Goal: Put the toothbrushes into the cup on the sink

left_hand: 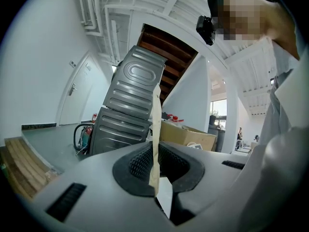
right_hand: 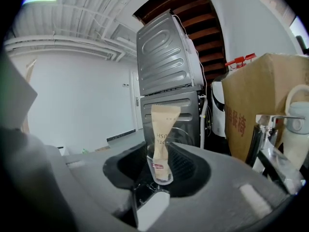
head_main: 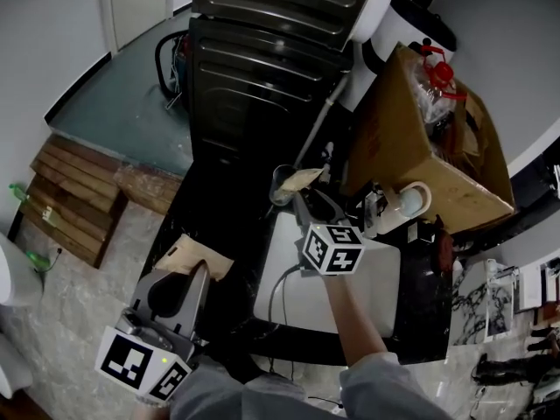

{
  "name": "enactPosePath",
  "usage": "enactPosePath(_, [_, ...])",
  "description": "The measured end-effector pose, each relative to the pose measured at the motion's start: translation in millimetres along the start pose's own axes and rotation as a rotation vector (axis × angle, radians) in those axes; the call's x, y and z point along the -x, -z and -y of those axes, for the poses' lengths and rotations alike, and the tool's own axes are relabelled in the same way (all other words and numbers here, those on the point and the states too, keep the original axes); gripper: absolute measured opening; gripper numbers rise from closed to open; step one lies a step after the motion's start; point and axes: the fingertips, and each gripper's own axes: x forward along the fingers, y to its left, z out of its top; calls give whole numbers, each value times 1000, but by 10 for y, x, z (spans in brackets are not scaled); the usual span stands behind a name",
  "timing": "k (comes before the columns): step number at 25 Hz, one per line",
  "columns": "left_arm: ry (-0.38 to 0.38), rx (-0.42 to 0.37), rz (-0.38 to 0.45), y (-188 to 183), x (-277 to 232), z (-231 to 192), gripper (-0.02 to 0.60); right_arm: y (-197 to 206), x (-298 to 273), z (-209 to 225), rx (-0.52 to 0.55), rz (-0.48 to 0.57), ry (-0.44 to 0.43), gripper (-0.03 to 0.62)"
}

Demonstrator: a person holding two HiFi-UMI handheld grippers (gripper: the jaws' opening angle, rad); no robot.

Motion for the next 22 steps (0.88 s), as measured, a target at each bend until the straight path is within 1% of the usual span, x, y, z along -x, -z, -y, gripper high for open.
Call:
enactPosePath(2, [14,-2,0,-3,-27,32,28,-65,134,-8,11,23,7,130])
enactPosePath(6, [39,-5,6,-28,-73,85,28,-247,425,-36,74,82,26,121])
enactPosePath(8, [51,-8,10,-40,-99,123,28,-329,573,-28,69,111,39,118])
enactPosePath(9, [58,-9,12,-47,-114,144,28,-368,645,-20,61,125,48,82])
enactPosePath(10, [66,-11,14,-55,-129,165,28,-407,718,-16,55,138,56,61])
enactPosePath(14, [96,-14,19,-90,-169,239,28,-550,1025,-50,42,186,80,46])
enactPosePath(16, [109,-16,24,-110,-186,270,28,-590,1175,-70,36,204,91,28])
enactPosePath(18, [122,-20,28,-132,-205,304,28,-626,1325,-86,40,223,102,28])
enactPosePath(20, [137,-24,30,-149,-230,343,28,-671,1474,-103,83,245,123,25])
enactPosePath(21, [144,-27,30,-154,-245,361,28,-695,1542,-117,115,254,135,6])
enactPosePath(22, [152,-29,30,-157,-260,377,28,-720,1605,-138,142,262,144,6])
